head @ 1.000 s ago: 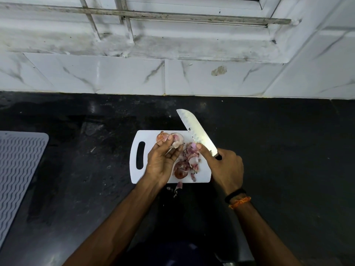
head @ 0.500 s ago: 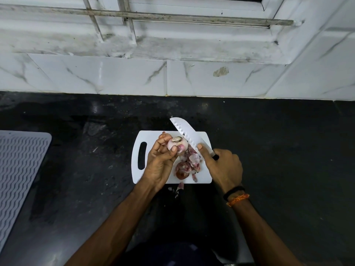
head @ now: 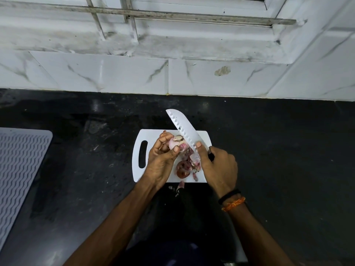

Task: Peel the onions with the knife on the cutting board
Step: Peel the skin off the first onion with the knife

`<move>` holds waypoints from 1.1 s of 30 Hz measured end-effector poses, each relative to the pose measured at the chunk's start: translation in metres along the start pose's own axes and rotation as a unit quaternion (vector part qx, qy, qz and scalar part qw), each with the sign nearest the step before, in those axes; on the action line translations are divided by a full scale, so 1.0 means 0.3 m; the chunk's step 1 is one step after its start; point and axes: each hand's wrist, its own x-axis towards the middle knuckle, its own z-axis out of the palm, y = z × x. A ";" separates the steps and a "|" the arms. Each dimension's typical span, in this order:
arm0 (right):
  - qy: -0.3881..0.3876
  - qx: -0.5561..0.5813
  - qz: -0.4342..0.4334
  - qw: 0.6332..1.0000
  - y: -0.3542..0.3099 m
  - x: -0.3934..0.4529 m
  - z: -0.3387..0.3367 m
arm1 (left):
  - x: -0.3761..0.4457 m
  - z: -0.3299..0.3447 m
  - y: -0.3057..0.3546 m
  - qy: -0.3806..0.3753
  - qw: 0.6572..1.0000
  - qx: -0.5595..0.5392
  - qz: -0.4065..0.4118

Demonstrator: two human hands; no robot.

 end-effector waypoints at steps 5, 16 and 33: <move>0.000 -0.032 -0.027 0.999 -0.010 0.002 -0.009 | -0.004 0.007 0.007 -0.006 1.000 0.000 -0.001; -0.014 -0.016 -0.082 0.996 0.020 0.017 -0.015 | -0.004 0.001 0.000 0.006 1.000 0.028 -0.010; 0.020 -0.047 -0.090 0.995 0.030 0.038 -0.016 | -0.004 0.015 0.007 0.003 1.000 0.029 -0.001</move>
